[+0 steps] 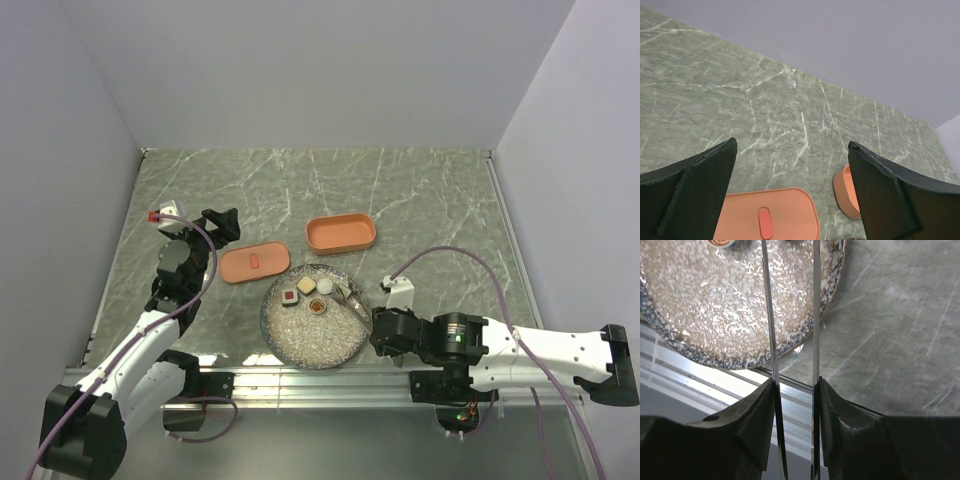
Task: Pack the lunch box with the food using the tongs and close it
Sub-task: Pick up the food using the clamp, then place the food into the lunch box
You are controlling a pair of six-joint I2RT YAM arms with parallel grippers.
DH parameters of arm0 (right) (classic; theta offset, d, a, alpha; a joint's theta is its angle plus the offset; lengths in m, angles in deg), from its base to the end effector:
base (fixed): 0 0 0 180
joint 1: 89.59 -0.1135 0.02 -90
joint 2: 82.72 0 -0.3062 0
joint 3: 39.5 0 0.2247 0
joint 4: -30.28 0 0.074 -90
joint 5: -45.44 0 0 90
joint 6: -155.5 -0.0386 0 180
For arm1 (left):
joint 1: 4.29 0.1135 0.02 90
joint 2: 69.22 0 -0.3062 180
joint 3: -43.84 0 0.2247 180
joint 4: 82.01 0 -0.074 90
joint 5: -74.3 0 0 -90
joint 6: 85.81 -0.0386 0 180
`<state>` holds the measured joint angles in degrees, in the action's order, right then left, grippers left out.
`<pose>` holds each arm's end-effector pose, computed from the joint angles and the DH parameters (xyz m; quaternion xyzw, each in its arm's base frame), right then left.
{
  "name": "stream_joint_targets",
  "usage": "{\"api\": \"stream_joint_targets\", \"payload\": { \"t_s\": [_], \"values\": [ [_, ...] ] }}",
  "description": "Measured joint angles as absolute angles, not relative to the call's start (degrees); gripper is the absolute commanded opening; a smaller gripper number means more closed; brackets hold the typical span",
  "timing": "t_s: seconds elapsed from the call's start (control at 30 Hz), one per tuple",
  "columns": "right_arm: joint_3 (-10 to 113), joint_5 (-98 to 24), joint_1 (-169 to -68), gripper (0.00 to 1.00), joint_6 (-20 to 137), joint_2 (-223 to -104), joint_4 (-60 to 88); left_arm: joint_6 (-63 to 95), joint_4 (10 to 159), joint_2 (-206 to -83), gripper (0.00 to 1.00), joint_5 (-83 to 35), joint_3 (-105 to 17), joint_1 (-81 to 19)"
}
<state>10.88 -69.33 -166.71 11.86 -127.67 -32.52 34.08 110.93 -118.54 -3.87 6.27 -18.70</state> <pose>0.0349 0.0800 0.2593 -0.1317 0.9300 0.1637 0.3014 0.1493 -0.0302 0.3023 -0.1667 0.6797 -0.2011 0.6854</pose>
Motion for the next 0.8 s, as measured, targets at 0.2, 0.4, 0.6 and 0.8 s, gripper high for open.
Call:
{"api": "stream_joint_targets", "payload": {
  "t_s": [0.2,0.4,0.6,0.8],
  "values": [
    [13.76,-73.14,-166.71,0.25,11.97,-128.1,-33.98,34.08,110.93,-118.54,0.99,-3.84,6.27,-18.7],
    [16.58,-76.72,-166.69,0.25,12.47,-129.41,-34.97,34.08,110.93,-118.54,0.99,-3.87,6.27,-18.7],
    [19.86,-79.58,-164.99,0.26,15.11,-131.58,-35.05,34.08,110.95,-118.54,0.99,-3.87,6.27,-18.7],
    [22.53,-79.87,-158.93,0.27,21.34,-134.66,-31.77,34.08,110.95,-118.56,0.99,-3.87,6.27,-18.7]
  ]
}}
